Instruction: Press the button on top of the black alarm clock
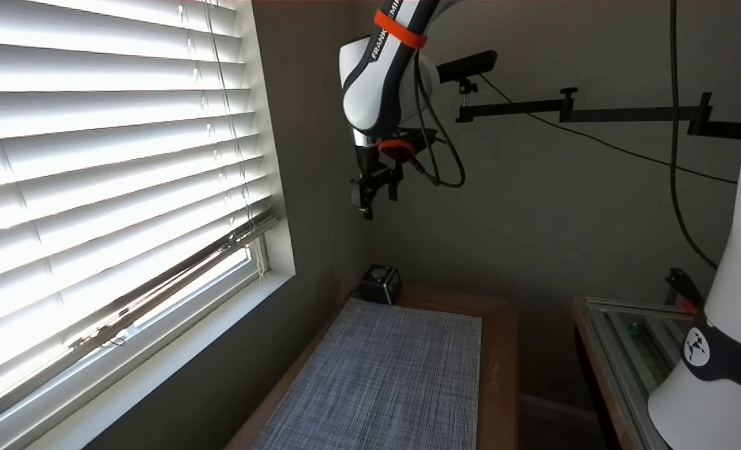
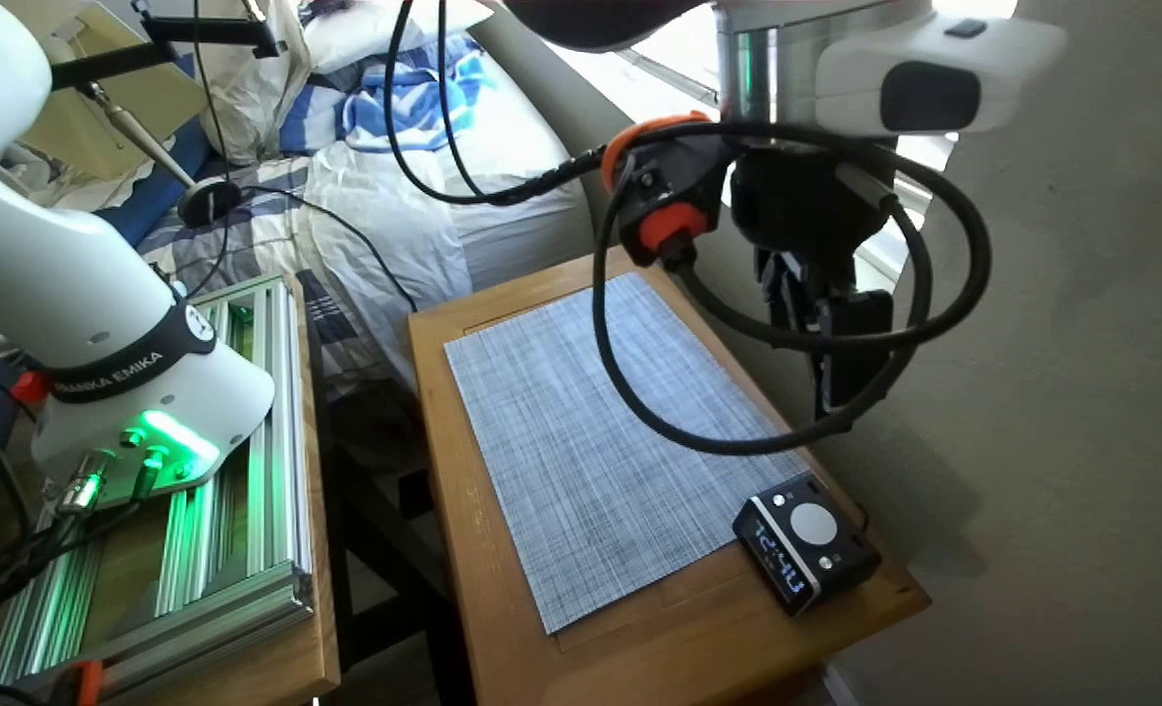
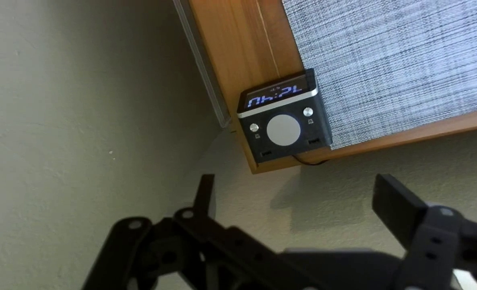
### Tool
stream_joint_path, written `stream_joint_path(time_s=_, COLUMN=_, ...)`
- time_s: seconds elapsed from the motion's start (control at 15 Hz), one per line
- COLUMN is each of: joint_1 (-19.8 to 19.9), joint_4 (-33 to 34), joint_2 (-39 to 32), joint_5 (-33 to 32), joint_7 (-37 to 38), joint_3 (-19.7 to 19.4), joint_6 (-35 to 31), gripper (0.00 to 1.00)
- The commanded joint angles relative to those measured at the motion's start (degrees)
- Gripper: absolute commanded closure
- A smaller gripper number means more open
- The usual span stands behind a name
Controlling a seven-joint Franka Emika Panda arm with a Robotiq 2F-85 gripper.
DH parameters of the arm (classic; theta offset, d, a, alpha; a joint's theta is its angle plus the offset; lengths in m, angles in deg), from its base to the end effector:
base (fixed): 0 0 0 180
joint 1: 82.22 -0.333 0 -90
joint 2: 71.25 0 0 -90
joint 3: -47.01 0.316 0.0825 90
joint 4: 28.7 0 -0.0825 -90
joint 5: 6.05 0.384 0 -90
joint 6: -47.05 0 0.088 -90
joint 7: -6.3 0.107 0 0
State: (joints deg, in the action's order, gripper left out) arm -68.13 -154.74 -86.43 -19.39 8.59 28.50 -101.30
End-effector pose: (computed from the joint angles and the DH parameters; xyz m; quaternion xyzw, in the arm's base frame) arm 0.4818 -0.3011 0.2804 0.9720 -0.1981 0.0342 0.1216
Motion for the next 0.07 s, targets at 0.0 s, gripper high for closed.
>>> stream_joint_path(time_s=0.0, joint_1=0.1, joint_4=0.1, joint_2=0.0, joint_5=0.0, joint_7=0.0, joint_3=0.1, joint_6=0.1, gripper=0.00)
